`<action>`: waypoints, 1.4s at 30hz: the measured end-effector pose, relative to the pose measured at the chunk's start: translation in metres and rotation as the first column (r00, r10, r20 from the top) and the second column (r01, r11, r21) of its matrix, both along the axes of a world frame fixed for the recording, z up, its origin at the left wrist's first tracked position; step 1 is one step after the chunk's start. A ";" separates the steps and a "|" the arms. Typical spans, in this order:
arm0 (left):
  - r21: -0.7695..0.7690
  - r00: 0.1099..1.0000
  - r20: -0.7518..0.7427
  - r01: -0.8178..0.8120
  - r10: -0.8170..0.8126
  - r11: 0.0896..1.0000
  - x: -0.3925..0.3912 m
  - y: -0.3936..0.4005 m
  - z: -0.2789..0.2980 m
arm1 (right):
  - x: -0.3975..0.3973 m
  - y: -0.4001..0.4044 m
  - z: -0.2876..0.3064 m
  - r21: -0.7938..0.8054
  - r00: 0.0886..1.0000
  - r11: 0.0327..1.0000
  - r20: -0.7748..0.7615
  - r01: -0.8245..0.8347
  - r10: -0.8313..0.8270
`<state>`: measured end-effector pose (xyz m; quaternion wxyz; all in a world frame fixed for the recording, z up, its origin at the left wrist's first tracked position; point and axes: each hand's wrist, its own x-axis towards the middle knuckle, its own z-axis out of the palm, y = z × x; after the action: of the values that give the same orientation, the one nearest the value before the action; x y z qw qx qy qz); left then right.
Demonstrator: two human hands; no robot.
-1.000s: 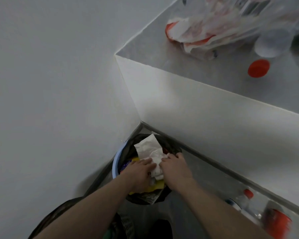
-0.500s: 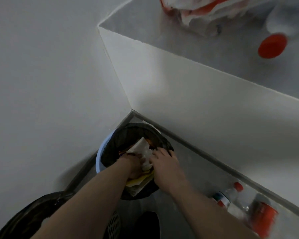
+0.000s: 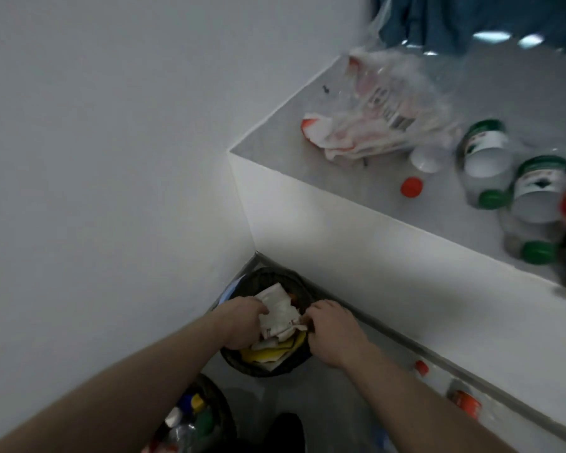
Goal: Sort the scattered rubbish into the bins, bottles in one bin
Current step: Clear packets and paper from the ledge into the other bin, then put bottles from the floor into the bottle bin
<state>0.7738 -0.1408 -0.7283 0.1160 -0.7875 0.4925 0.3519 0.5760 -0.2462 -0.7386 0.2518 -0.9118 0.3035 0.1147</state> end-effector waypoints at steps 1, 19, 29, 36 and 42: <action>-0.049 1.000 -0.015 -0.013 0.012 0.999 -0.006 0.007 0.015 | -0.011 0.005 0.012 -0.001 1.000 1.000 -0.003 0.029 -0.029; -0.651 0.984 -0.144 -0.017 -0.102 0.759 -0.205 0.078 0.161 | -0.247 0.118 0.166 -0.022 0.893 0.893 0.051 0.449 -0.447; -0.665 0.987 -0.070 0.062 -0.145 0.744 -0.231 0.093 0.172 | -0.292 0.155 0.169 0.045 0.852 0.852 0.021 0.521 -0.522; -0.560 0.971 -0.045 0.171 -0.236 0.810 -0.259 0.062 0.158 | -0.310 0.146 0.167 0.081 0.793 0.790 0.008 0.607 -0.610; -0.458 0.946 -0.041 0.269 -0.322 0.847 -0.282 0.040 0.140 | -0.350 0.159 0.151 0.108 0.627 0.633 0.085 0.767 -0.774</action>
<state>0.4921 -0.1013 -0.5886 -0.0440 -0.6859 0.6812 0.2523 0.2263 -0.0872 -0.5879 0.3228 -0.6915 0.6441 -0.0514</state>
